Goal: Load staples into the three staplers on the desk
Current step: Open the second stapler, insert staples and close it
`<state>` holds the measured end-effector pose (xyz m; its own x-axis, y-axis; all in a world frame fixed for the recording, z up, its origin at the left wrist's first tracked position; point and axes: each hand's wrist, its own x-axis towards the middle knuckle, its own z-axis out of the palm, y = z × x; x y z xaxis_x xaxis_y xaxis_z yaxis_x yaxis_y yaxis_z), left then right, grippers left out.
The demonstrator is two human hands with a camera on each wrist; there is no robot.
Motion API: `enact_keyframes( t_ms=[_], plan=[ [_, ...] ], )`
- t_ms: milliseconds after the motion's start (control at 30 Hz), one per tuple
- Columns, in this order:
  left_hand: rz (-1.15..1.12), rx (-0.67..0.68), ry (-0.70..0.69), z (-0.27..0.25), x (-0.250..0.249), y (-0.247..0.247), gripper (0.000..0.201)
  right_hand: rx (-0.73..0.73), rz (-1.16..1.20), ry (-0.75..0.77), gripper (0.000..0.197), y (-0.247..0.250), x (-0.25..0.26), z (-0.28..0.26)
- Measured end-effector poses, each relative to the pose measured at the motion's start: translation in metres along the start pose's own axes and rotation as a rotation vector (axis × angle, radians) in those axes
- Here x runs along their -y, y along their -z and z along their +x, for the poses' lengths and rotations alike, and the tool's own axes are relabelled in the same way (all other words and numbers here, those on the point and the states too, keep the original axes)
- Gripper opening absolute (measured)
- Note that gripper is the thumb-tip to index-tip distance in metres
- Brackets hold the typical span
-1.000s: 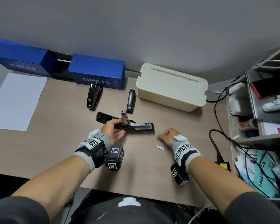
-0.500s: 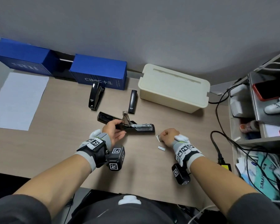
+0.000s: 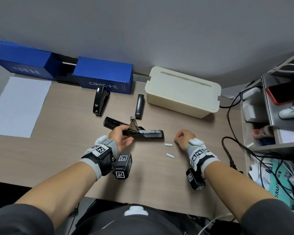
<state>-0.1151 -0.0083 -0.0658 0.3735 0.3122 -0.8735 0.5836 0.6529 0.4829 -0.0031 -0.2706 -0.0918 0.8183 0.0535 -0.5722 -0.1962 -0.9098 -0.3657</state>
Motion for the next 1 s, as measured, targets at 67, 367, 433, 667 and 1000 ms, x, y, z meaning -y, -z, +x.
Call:
enact_keyframes(
  t_ms=[67, 367, 433, 667, 1000],
  plan=[
    [0.002, 0.008, 0.000, 0.000, 0.001, 0.000, 0.029, -0.010, 0.000, 0.018, 0.014, 0.000, 0.000, 0.001],
    [0.006, 0.011, 0.007, -0.002, 0.002, -0.001, 0.029, 0.115, -0.235, 0.090, 0.021, -0.019, 0.014, -0.013],
    [0.005, 0.012, 0.005, -0.002, 0.002, 0.000, 0.026, 0.131, -0.267, 0.091, 0.015, -0.018, 0.019, -0.012],
    [0.010, -0.001, -0.002, -0.002, 0.002, 0.000, 0.026, 0.011, -0.123, 0.091, 0.014, -0.004, 0.023, -0.012],
    [0.008, 0.015, -0.026, -0.006, -0.003, -0.008, 0.038, -0.010, 0.226, 0.269, 0.023, 0.013, 0.043, -0.020]
  ],
)
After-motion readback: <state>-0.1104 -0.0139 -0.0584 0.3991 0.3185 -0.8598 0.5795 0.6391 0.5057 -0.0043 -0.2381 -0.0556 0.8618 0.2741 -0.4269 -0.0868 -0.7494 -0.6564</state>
